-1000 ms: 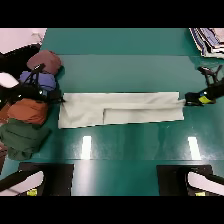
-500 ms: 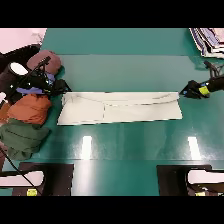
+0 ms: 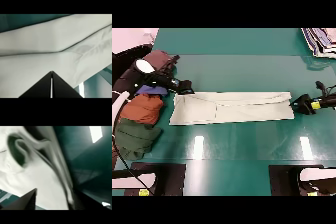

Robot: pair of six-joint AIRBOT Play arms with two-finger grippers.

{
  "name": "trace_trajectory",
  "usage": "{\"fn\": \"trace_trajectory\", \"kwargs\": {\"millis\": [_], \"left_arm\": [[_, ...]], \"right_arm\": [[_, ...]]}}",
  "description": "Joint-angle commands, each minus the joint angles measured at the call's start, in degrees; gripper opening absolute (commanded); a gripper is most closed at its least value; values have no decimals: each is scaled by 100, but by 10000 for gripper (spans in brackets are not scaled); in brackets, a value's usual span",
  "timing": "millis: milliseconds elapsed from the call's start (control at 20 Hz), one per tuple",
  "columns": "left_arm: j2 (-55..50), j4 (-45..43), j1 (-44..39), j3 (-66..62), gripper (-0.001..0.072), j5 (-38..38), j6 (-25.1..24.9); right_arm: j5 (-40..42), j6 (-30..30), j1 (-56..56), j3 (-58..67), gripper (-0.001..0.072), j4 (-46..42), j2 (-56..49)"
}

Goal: Fold the shirts.

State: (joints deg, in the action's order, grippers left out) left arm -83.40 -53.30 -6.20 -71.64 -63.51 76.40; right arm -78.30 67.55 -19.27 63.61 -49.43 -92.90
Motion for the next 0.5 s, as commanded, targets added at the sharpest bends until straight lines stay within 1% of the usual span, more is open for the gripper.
{"fn": "trace_trajectory", "kwargs": {"millis": [0,100,150,200,300,450], "left_arm": [[-72,22,-614,-9,24,417,385],[-205,48,-949,-17,24,758,494],[-326,83,-1132,-76,23,907,549],[-492,87,-1298,-203,24,951,584],[-927,103,-1624,-627,23,946,601],[-1613,149,-2076,-1344,23,927,632]], "right_arm": [[428,-273,407,-111,348,337,-273],[595,-330,592,-109,101,334,-188],[590,-374,603,-109,28,337,-74],[592,-378,595,-109,12,337,109],[551,-376,551,-107,12,343,597],[44,-160,761,313,11,345,1274]]}}
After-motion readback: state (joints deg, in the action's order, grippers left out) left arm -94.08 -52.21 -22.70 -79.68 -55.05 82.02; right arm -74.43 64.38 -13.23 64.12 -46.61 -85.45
